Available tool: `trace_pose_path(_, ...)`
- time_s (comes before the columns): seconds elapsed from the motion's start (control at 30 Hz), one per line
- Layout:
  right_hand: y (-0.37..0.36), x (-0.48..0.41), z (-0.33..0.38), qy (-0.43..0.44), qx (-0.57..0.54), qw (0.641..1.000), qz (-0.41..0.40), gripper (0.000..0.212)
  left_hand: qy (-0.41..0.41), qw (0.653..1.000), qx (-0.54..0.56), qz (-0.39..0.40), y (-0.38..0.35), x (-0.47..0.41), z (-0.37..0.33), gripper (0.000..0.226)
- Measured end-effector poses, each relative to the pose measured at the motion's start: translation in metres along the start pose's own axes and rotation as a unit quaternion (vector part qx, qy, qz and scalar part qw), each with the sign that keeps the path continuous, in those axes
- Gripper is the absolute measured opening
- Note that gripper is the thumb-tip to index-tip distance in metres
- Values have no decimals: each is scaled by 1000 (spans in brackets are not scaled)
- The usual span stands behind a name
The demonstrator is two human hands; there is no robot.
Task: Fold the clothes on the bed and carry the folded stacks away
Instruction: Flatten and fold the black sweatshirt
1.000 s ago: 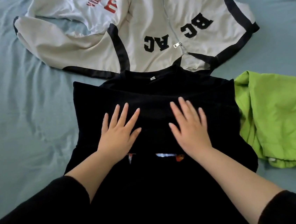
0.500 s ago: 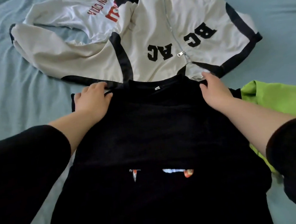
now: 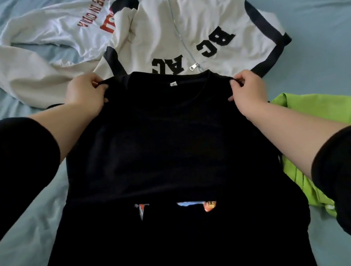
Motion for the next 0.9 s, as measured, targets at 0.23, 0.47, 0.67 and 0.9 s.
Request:
trace_pose_path(0.23, -40, 60, 8, 154, 135, 977, 66, 43, -44, 983, -176, 20, -62, 62, 5, 64)
trace_pose_path(0.47, -81, 140, -63, 230, 396, 862, 219, 63, -100, 924, -332, 158, -98, 146, 87, 74)
trace_pose_path(0.67, -84, 145, -62, 199, 404, 870, 201, 64, -75, 920, -355, 147, -95, 153, 77, 75)
trace_pose_path(0.9, -63, 296, -106, 235, 375, 865, 235, 72, -114, 889, -394, 202, -107, 337, 120, 77)
Point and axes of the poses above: each hand's wrist, its own x-axis away from the middle knuckle, its own y-axis out of the back of the hand, z = x × y, the point moved 5 cm from there along -x, towards the middle knuckle, and after that the axes turned 4 degrees about z, right-handed, at the moved point
